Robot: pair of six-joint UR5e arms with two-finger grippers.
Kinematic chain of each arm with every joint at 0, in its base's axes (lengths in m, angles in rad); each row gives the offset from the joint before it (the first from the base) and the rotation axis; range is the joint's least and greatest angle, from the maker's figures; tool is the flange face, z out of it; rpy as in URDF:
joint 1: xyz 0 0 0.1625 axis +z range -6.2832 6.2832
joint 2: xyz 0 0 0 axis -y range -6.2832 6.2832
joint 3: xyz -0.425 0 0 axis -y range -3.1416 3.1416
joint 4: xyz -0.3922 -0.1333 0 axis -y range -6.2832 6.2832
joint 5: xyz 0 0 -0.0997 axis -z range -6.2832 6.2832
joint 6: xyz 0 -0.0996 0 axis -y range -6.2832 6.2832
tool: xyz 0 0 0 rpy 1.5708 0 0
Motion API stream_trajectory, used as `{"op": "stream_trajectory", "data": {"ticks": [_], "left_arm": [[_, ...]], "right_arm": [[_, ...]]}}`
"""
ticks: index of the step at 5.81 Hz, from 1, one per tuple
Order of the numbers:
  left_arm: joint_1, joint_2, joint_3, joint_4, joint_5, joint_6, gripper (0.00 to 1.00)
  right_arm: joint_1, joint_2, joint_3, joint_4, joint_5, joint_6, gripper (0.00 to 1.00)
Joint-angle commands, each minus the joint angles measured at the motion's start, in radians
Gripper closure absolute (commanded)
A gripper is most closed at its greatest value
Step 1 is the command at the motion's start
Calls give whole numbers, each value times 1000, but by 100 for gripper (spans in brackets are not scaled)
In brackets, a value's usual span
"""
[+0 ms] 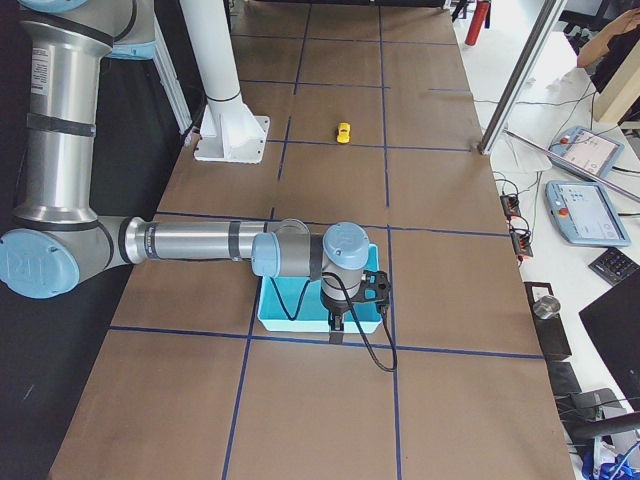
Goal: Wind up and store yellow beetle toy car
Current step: 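Reach the left gripper toward the yellow beetle toy car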
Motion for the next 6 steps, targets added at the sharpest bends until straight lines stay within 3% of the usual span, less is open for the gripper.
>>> {"op": "stream_trajectory", "data": {"ticks": [1,4,5,6], "left_arm": [[184,-119,-60,-1,0,0,0],[473,-302,-129,-53,11,0,0],[602,-399,-106,-52,46,0,0],[688,-502,-73,-46,162,-2,0]], "right_arm": [[0,0,-5,0,0,-1,0],[0,2,-6,0,0,-1,0],[0,2,-6,0,2,-1,0],[0,2,-6,0,2,-1,0]]}}
